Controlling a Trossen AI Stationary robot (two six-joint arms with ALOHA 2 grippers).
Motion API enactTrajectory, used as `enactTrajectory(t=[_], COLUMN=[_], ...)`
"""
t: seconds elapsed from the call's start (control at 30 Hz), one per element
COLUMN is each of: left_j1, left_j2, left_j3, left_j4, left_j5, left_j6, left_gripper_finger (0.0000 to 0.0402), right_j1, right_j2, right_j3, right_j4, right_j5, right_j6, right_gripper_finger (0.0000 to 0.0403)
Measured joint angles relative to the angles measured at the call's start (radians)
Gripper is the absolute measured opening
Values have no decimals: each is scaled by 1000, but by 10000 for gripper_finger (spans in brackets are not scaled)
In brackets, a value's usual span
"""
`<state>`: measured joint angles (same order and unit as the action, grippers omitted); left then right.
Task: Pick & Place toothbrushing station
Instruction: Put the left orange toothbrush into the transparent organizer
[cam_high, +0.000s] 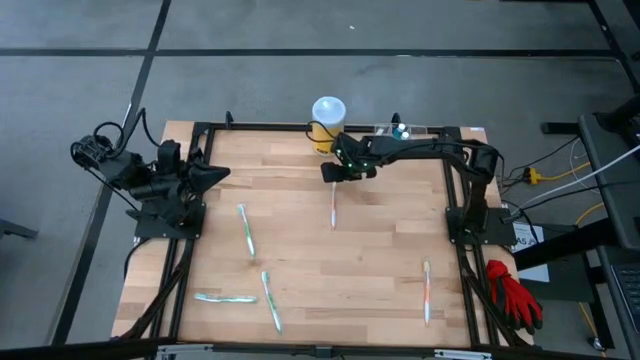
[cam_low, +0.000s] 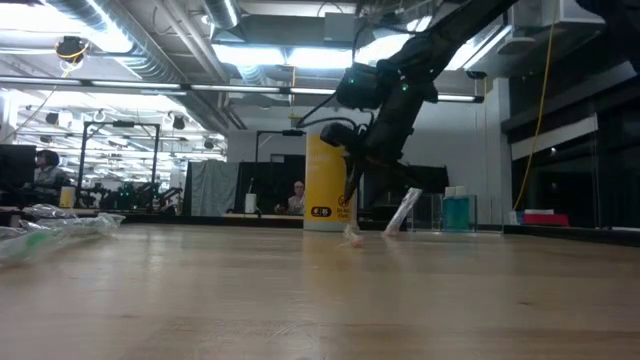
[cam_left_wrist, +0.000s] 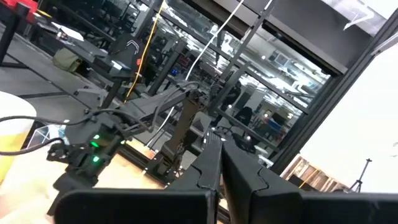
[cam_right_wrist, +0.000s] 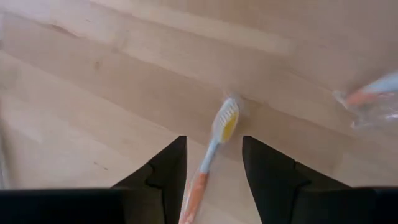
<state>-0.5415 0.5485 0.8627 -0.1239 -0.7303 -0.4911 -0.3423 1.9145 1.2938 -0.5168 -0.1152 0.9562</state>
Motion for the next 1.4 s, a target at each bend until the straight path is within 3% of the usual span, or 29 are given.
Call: enactTrajectory(t=[0.2, 1.17, 1.4], left_j1=[0, 0, 0], left_j2=[0, -1, -1], left_j3=[0, 0, 0], left_j4=[1, 54, 54], left_j5=[8, 19, 18], left_j6=[7, 46, 44], left_gripper_finger=[8, 8, 8], right_j1=[-4, -1, 0], right_j2=[44, 97, 97], right_j3=[0, -1, -1], right_j4=[-1, 91, 120], right_j5=[-43, 32, 52], right_j6=[2, 31, 31], right_gripper_finger=[158, 157, 116])
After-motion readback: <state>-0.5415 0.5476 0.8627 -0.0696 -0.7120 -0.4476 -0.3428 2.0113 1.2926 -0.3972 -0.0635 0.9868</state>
